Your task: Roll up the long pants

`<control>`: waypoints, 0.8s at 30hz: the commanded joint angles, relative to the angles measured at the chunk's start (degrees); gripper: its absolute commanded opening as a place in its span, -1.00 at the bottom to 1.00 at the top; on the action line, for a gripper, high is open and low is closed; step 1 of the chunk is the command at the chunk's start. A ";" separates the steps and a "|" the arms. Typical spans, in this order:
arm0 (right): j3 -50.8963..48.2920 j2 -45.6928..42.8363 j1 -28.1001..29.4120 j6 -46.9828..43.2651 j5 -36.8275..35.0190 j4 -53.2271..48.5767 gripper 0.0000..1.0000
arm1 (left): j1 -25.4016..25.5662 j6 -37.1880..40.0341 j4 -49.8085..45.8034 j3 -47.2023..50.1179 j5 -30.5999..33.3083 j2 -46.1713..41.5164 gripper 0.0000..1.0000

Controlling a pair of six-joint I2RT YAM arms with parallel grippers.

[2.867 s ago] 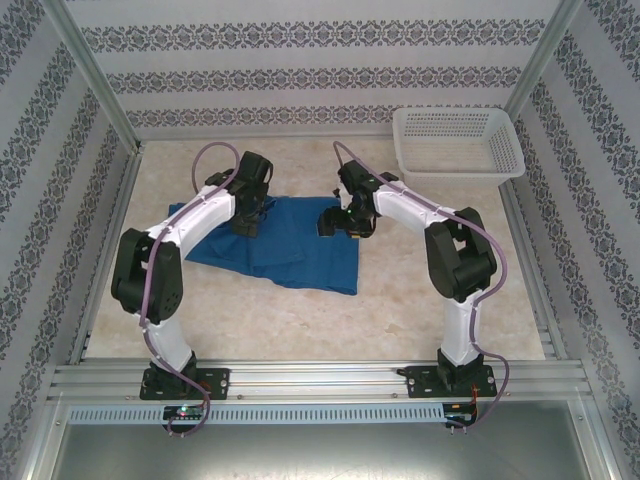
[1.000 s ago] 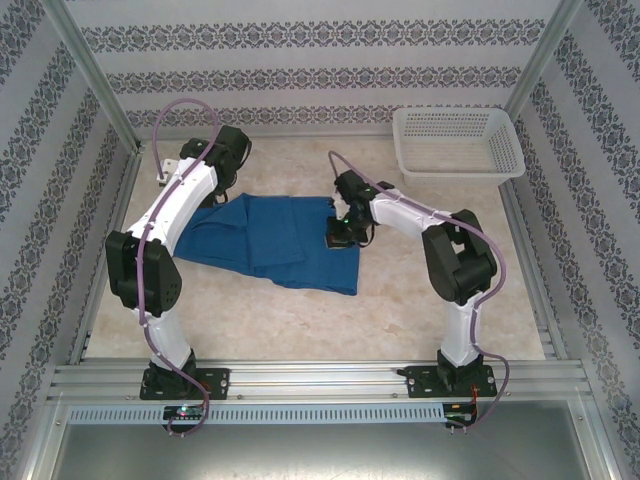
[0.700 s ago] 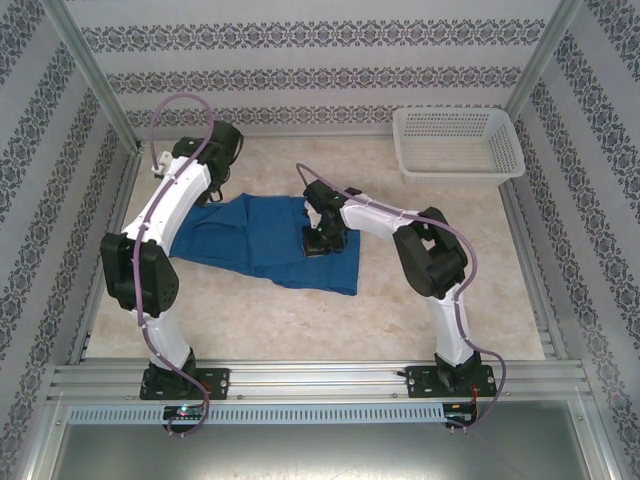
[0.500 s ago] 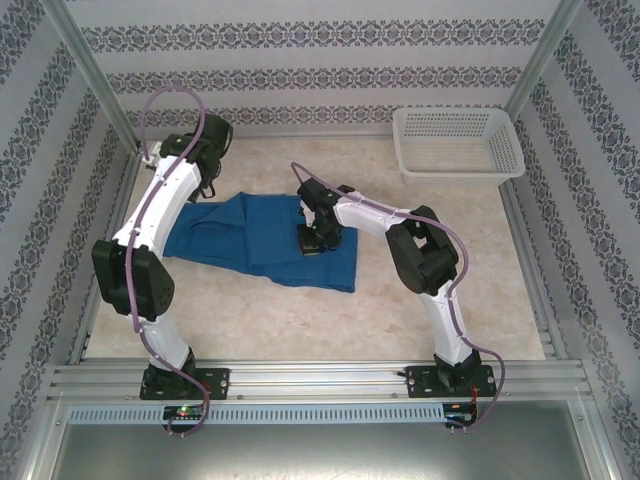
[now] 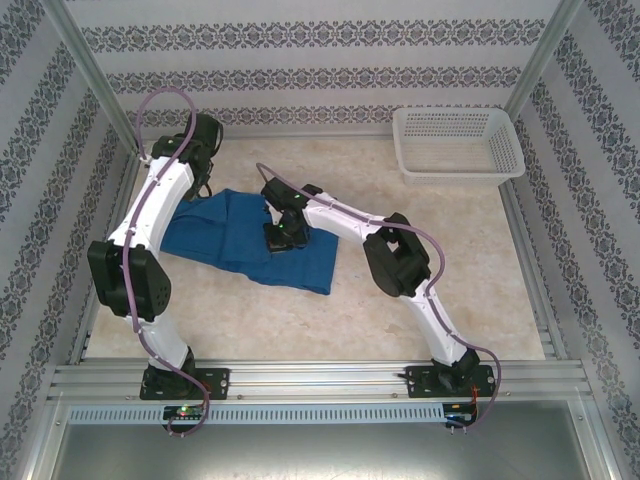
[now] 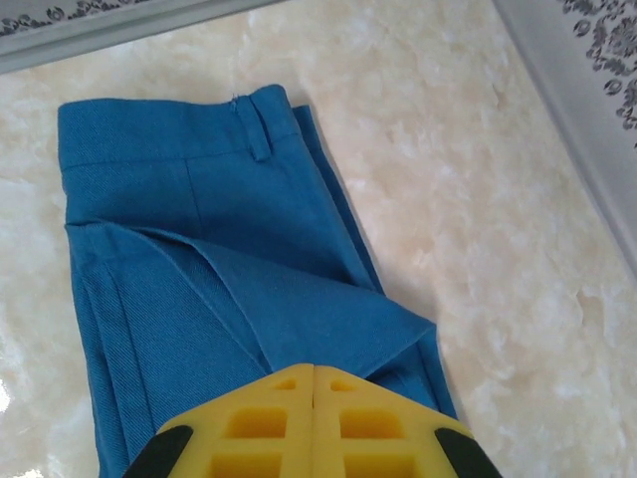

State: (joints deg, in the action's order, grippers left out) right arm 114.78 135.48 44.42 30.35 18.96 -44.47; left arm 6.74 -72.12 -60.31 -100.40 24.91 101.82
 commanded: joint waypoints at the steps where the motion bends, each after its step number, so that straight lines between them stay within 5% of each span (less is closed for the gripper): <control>1: 1.61 0.91 -0.50 1.78 1.38 -0.30 -1.00 | -0.18 2.25 1.00 1.08 -1.75 0.83 -1.00; 5: 4.94 3.13 -1.46 4.37 4.72 2.98 -1.00 | -0.21 2.75 1.36 1.83 -3.01 0.57 -1.00; 10: 22.69 12.05 -0.87 6.47 10.05 -0.08 -1.00 | -0.16 4.08 1.77 2.44 -4.63 0.13 -1.00; 15: 25.72 13.63 -0.36 13.67 16.51 9.47 -1.00 | -0.23 7.84 4.33 2.80 -8.76 1.49 -1.00; 19: 24.34 9.42 -1.80 2.29 5.98 -3.19 -1.00 | -0.22 13.31 8.53 3.07 -14.43 2.23 -1.00; 24: 5.95 -1.06 -7.23 -8.73 -7.57 -11.42 -1.00 | -0.15 21.66 7.84 0.16 -19.49 4.04 -1.00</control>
State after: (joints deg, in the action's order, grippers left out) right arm 127.98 140.66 41.41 29.98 21.67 -47.37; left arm 6.74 -58.02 -53.47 -98.13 10.07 104.27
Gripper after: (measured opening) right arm 0.066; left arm 0.046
